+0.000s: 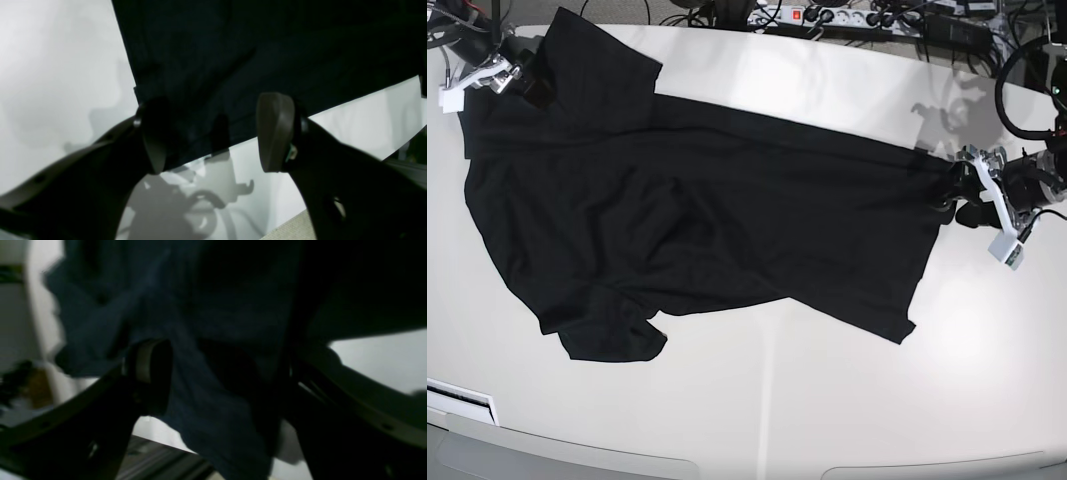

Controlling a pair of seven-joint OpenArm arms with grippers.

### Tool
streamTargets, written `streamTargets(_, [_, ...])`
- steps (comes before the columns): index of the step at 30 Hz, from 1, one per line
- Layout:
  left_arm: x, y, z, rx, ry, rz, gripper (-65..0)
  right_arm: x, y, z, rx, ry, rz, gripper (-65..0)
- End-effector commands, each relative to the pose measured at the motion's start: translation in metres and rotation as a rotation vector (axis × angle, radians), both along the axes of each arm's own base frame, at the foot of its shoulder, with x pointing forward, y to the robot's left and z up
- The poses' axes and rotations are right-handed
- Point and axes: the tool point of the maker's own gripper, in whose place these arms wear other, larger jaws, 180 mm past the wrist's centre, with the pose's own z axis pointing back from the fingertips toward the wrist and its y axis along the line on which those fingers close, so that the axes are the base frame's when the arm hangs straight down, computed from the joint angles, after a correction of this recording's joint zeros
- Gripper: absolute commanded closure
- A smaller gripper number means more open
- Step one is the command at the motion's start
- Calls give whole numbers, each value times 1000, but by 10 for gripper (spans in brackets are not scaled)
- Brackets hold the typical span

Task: Layout the t-shirt on the table in an organized manner, then fold the t-shirt properly
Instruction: 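Release the right gripper and move it to the shirt's collar edge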

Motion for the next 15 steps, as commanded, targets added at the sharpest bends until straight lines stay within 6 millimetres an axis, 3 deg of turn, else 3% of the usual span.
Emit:
streamTargets(1, [8,3,13,0,-39,-4,-416,-18,4,-6,15,67,47,-433])
streamTargets(6, [8,3,13,0,-39,-4,-416,-27,27,6,134,32,128,-433])
streamTargets(15, [8,3,12,1,-36,-5,-416,-27,30,9,154,23,131,-432])
